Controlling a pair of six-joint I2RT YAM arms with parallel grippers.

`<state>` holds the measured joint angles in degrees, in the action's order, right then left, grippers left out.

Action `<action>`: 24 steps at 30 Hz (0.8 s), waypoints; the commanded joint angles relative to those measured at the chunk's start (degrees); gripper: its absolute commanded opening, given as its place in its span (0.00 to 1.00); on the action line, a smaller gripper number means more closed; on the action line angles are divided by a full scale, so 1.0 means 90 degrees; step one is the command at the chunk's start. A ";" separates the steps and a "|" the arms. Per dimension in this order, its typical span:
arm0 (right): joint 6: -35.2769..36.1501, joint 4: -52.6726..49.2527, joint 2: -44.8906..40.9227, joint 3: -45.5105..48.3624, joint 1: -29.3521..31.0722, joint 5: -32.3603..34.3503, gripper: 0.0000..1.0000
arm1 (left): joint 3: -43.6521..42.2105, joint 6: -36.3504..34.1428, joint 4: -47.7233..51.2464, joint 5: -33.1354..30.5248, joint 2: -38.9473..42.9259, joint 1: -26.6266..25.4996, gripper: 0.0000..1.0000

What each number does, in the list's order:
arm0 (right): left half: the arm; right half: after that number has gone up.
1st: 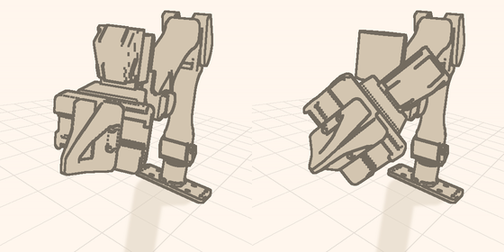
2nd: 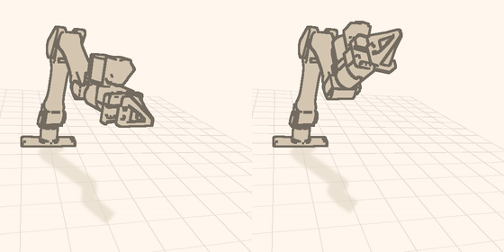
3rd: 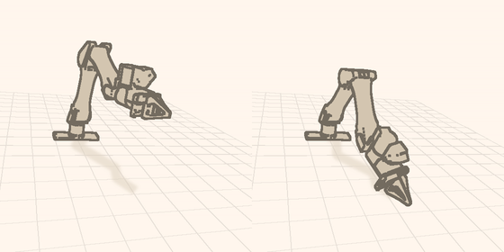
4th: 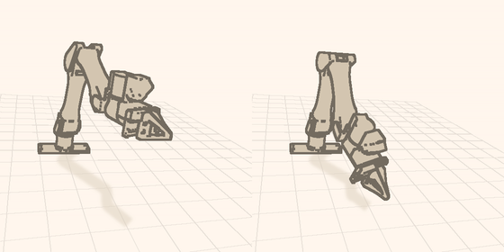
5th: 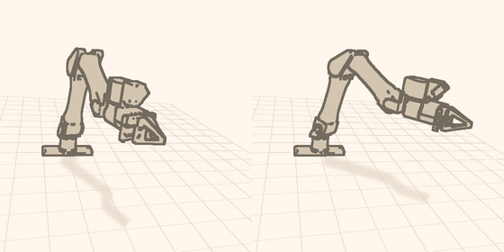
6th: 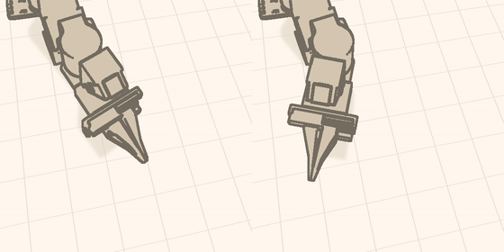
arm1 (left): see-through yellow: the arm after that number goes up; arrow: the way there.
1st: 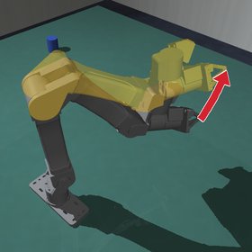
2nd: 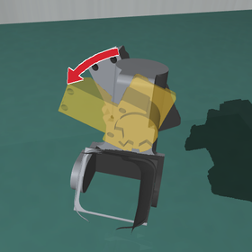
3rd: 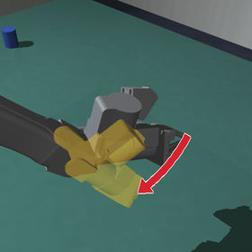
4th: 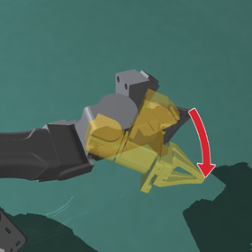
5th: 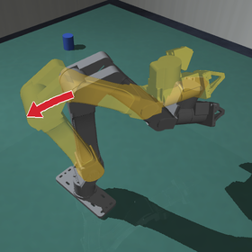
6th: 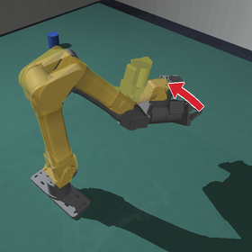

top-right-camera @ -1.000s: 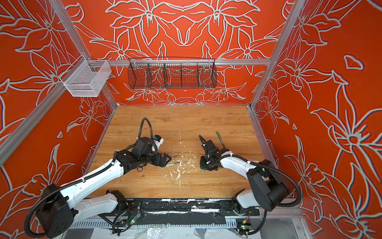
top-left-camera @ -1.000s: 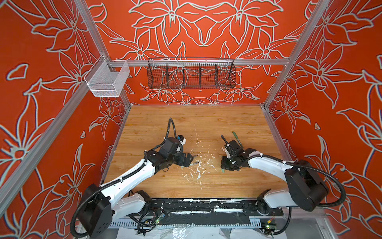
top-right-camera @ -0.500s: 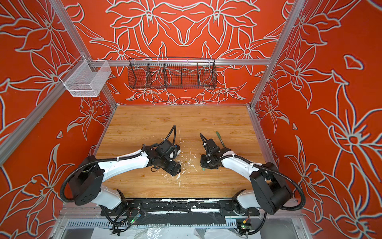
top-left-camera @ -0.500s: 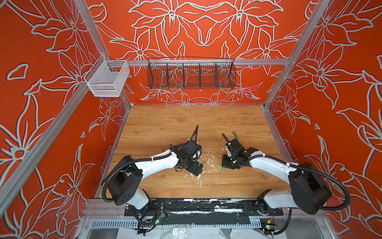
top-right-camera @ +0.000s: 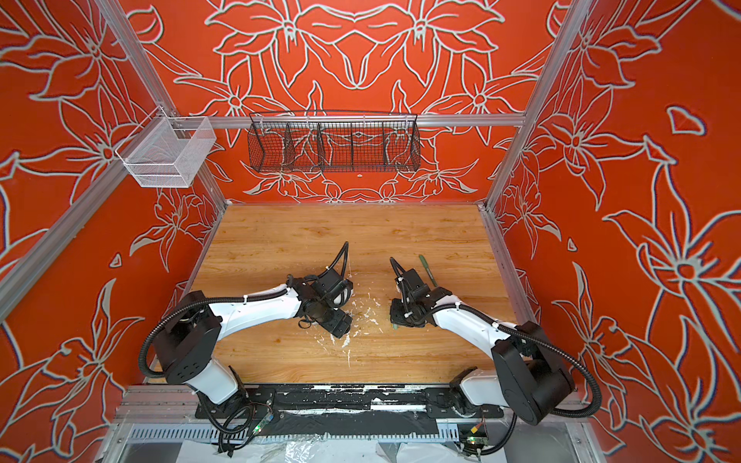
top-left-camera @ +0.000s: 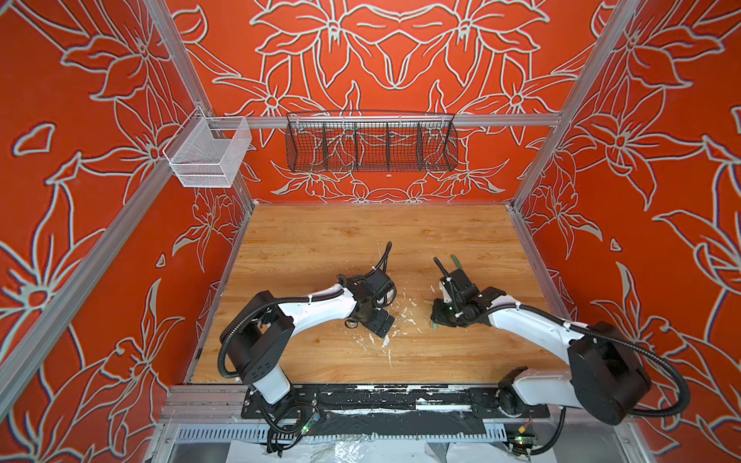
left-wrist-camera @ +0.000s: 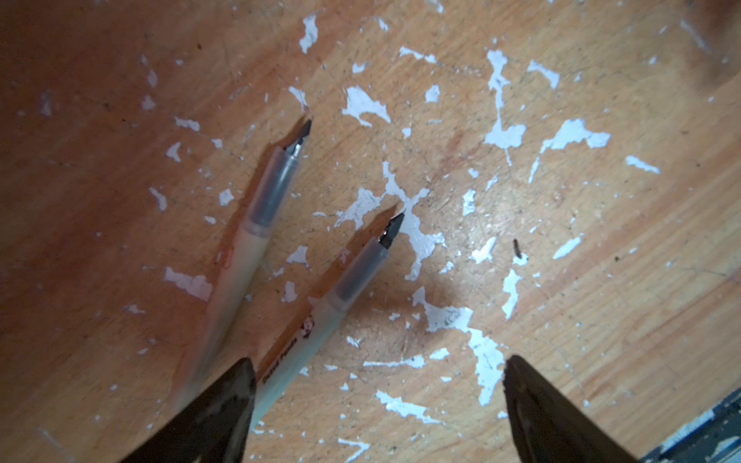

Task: Insert the pens into the pen caps
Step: 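Lower the left gripper and grasp the pale green pen body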

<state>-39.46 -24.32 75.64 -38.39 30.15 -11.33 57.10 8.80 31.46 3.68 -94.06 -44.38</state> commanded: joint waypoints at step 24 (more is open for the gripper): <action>0.0005 0.0243 -0.0051 0.0193 -0.0084 -0.0076 0.08 | -0.0358 0.0674 0.0557 0.0195 0.0111 -0.0118 0.79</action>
<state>-39.44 -23.00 75.61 -37.63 29.85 -11.44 54.48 13.34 34.41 6.72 -93.93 -45.08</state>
